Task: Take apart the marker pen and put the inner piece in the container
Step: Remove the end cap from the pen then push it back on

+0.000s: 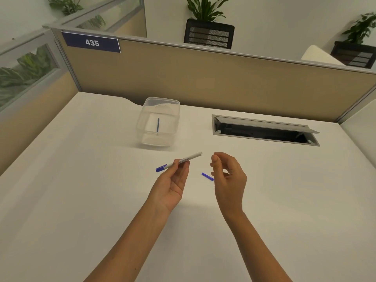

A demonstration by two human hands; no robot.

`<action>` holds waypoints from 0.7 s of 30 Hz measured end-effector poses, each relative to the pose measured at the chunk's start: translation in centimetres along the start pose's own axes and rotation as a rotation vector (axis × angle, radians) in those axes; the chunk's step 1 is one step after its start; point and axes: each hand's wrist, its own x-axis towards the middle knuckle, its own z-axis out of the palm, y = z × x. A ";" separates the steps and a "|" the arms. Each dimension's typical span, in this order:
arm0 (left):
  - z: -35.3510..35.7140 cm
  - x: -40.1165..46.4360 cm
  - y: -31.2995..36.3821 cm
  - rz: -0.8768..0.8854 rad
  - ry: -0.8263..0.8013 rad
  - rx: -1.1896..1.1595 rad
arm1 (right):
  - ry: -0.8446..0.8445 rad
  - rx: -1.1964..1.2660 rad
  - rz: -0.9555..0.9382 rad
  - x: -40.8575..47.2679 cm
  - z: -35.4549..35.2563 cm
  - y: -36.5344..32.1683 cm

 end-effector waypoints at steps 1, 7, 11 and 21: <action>-0.3 0.3 0.2 0.009 -0.001 0.011 | -0.002 -0.010 0.018 0.0 0.0 0.6; -3.5 3.4 2.0 0.103 0.035 0.182 | -0.069 -0.169 0.115 0.1 0.1 5.8; -5.9 5.4 3.1 0.160 0.084 0.344 | -0.171 -0.303 0.205 -0.2 0.2 9.8; -8.7 8.5 3.9 0.179 0.146 0.578 | -0.338 -0.494 0.220 -0.4 0.4 13.9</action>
